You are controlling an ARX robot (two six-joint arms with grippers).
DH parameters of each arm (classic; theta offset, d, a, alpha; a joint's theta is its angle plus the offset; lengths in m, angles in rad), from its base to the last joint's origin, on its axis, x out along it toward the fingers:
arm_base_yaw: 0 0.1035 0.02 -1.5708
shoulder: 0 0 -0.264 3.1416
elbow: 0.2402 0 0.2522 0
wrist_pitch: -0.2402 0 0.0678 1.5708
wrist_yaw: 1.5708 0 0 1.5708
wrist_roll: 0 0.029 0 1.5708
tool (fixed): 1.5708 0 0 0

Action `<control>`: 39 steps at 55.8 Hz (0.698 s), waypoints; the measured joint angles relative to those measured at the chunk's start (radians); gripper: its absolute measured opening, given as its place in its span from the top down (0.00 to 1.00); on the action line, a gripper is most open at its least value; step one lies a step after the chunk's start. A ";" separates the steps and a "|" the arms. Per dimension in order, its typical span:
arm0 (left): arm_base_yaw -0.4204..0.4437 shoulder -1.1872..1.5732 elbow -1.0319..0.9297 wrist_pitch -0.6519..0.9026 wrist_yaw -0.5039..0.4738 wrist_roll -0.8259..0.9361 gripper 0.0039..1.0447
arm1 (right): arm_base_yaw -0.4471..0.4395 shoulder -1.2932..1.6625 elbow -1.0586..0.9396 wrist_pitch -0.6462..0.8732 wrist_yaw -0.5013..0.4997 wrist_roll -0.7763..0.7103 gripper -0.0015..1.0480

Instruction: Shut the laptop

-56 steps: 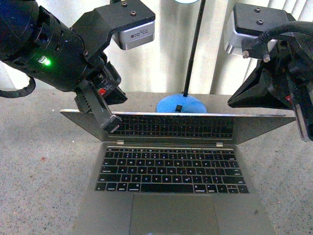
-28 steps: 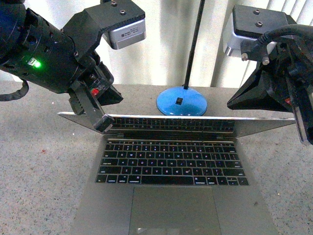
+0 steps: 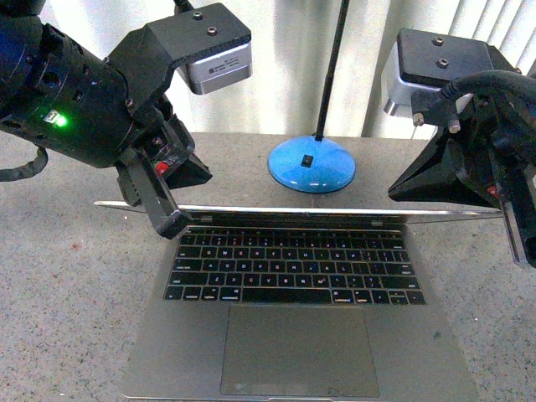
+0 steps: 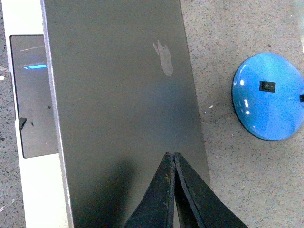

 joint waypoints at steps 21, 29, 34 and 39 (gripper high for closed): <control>-0.012 0.018 -0.050 0.055 0.018 0.002 0.97 | 0.016 0.014 -0.015 0.031 -0.003 0.010 0.97; -0.026 0.022 -0.068 0.064 0.019 0.004 0.97 | 0.024 0.018 -0.028 0.048 -0.004 0.019 0.97; -0.034 0.022 -0.071 0.064 0.020 0.004 0.97 | 0.028 0.021 -0.039 0.062 -0.006 0.021 0.97; -0.039 0.022 -0.071 0.065 0.023 0.004 0.97 | 0.034 0.026 -0.053 0.072 -0.007 0.026 0.97</control>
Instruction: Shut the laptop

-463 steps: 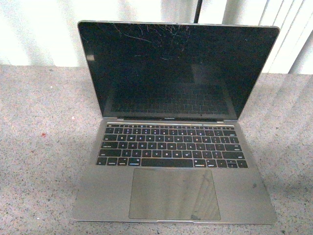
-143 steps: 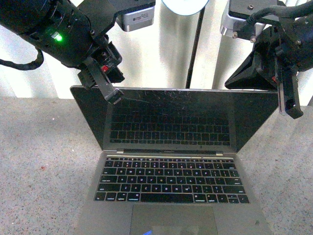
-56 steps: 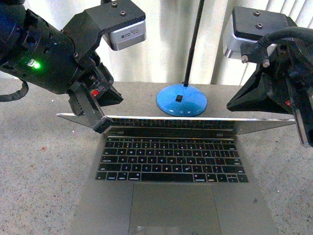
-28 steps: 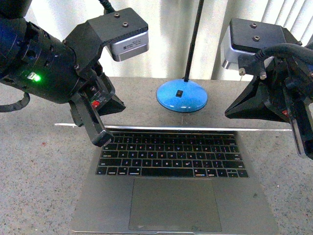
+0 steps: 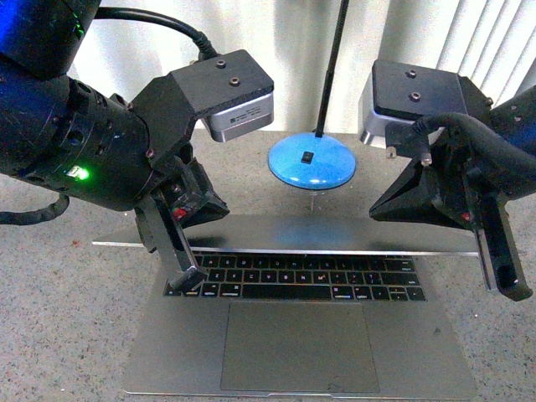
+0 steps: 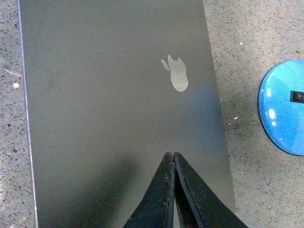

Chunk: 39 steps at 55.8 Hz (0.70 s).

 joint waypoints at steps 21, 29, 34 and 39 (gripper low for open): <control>-0.006 0.000 -0.013 0.010 0.000 0.000 0.97 | 0.005 0.003 -0.023 0.008 0.000 0.000 0.97; -0.012 0.006 -0.027 0.025 0.000 0.000 0.97 | 0.006 0.005 -0.028 0.009 0.000 0.000 0.97; -0.014 0.008 -0.033 0.026 0.003 0.000 0.97 | 0.008 0.006 -0.031 0.011 0.000 0.000 0.97; -0.017 0.011 -0.038 0.031 0.004 -0.001 0.97 | 0.011 0.008 -0.038 0.016 0.000 0.001 0.97</control>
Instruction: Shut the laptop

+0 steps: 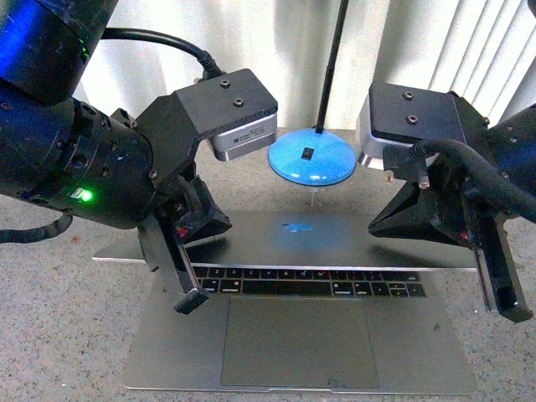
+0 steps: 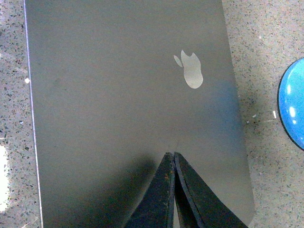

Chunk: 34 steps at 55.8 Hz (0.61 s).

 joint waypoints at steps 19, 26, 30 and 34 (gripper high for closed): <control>-0.007 0.011 -0.007 0.010 0.008 0.000 0.97 | 0.011 0.011 -0.024 0.021 0.000 0.003 0.97; -0.008 0.018 -0.016 0.020 0.010 0.000 0.97 | 0.013 0.018 -0.031 0.027 0.000 0.003 0.97; -0.008 0.023 -0.019 0.025 0.010 0.000 0.97 | 0.013 0.023 -0.034 0.031 0.000 0.004 0.97; -0.009 0.029 -0.024 0.032 0.011 -0.002 0.97 | 0.013 0.027 -0.035 0.034 0.000 0.004 0.97</control>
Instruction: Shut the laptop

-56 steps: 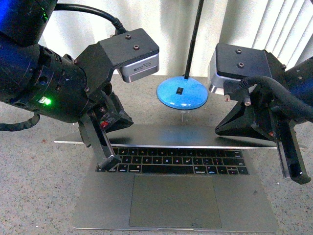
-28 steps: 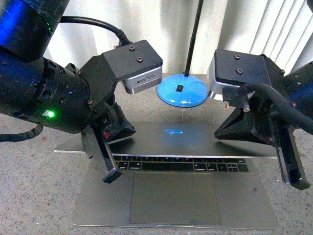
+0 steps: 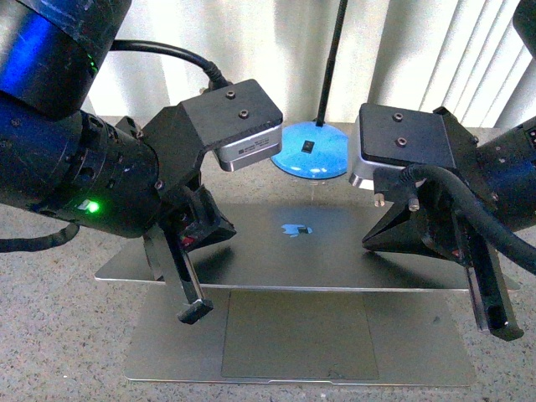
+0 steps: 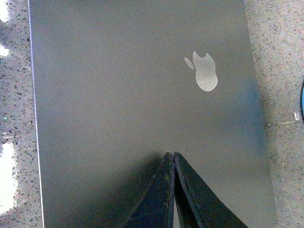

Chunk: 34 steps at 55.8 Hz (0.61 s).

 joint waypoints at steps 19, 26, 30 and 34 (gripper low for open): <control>-0.004 0.037 -0.027 0.042 0.010 -0.009 0.97 | 0.000 0.033 -0.010 0.025 0.000 0.000 0.97; -0.006 0.056 -0.038 0.059 0.015 -0.009 0.97 | 0.000 0.052 -0.017 0.039 0.000 0.003 0.97; -0.006 0.069 -0.045 0.069 0.018 -0.011 0.97 | 0.000 0.063 -0.022 0.048 0.000 0.004 0.97; -0.006 0.082 -0.050 0.082 0.023 -0.018 0.97 | 0.002 0.077 -0.028 0.061 0.000 0.005 0.97</control>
